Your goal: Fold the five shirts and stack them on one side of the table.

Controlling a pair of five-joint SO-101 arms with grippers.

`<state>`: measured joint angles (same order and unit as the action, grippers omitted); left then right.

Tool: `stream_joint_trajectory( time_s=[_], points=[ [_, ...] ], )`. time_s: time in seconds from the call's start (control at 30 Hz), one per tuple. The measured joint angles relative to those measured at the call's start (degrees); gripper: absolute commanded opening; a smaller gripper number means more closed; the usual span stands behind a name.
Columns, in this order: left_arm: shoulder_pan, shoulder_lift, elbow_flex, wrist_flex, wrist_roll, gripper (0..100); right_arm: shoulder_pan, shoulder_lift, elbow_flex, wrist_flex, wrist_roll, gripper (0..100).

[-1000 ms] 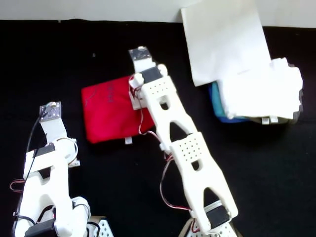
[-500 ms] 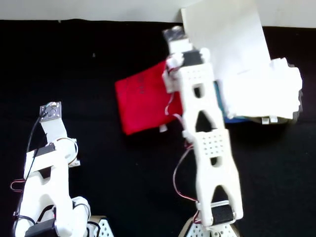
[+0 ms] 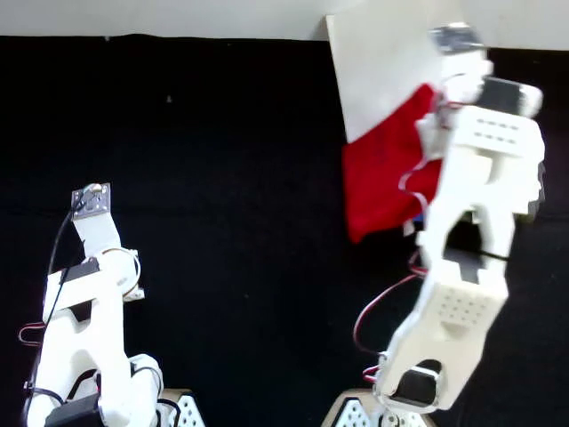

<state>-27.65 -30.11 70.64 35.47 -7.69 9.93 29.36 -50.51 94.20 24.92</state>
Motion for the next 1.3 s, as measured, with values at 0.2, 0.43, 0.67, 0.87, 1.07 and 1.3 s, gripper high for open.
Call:
stream_joint_trajectory(
  time_s=[0.2,0.43,0.67,0.87,1.07,1.3],
  points=[
    [0.0,0.0,0.0,0.0,0.0,6,4.0,3.8,0.2,-6.1,0.6,0.5],
    [0.0,0.0,0.0,0.0,0.0,6,6.9,13.7,0.1,-5.1,0.6,0.5],
    [0.0,0.0,0.0,0.0,0.0,6,7.8,14.7,-13.2,4.1,2.1,0.5],
    [0.0,0.0,0.0,0.0,0.0,6,6.3,14.5,-26.5,6.3,2.2,0.5],
    [0.0,0.0,0.0,0.0,0.0,6,3.3,9.4,-24.0,6.3,2.2,0.5],
    [0.0,0.0,0.0,0.0,0.0,6,3.5,0.5,-20.0,5.7,3.4,0.5]
  ],
)
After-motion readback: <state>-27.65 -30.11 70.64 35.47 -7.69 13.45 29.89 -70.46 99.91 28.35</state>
